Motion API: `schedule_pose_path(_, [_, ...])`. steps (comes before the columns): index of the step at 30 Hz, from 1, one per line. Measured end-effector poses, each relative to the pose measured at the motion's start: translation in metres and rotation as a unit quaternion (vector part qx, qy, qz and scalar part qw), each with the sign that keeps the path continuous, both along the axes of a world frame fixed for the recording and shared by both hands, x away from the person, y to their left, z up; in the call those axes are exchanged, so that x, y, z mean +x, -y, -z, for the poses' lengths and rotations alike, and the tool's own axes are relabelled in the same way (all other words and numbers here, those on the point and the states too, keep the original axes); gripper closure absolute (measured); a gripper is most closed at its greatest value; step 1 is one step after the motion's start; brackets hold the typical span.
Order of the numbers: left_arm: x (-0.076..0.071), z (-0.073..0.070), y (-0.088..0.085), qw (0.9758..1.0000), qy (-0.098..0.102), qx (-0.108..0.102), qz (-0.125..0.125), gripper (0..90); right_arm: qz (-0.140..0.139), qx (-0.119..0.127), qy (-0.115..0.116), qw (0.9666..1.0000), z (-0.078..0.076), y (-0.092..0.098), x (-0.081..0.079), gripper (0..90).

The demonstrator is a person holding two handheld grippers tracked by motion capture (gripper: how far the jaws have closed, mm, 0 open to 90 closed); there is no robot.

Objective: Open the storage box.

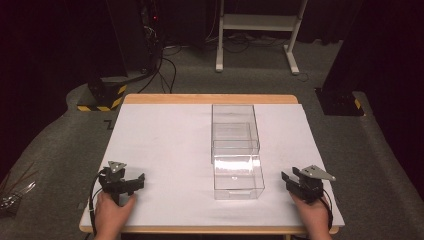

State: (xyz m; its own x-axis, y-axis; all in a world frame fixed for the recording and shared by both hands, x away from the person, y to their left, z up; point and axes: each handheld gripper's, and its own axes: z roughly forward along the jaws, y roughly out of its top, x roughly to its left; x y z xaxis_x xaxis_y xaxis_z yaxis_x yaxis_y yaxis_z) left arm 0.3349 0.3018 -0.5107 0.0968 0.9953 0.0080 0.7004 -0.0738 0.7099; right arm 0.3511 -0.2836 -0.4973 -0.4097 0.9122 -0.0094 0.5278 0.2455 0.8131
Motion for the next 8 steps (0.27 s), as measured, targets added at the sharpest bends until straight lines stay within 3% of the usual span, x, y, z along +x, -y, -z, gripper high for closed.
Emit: schedule_pose_path(8, [-0.0001,0.0001,0.0002,1.0000,0.001,0.001,0.000,0.4,-0.008,-0.011,-0.004,0.9999,0.0012,-0.0018,0.0009,47.3])
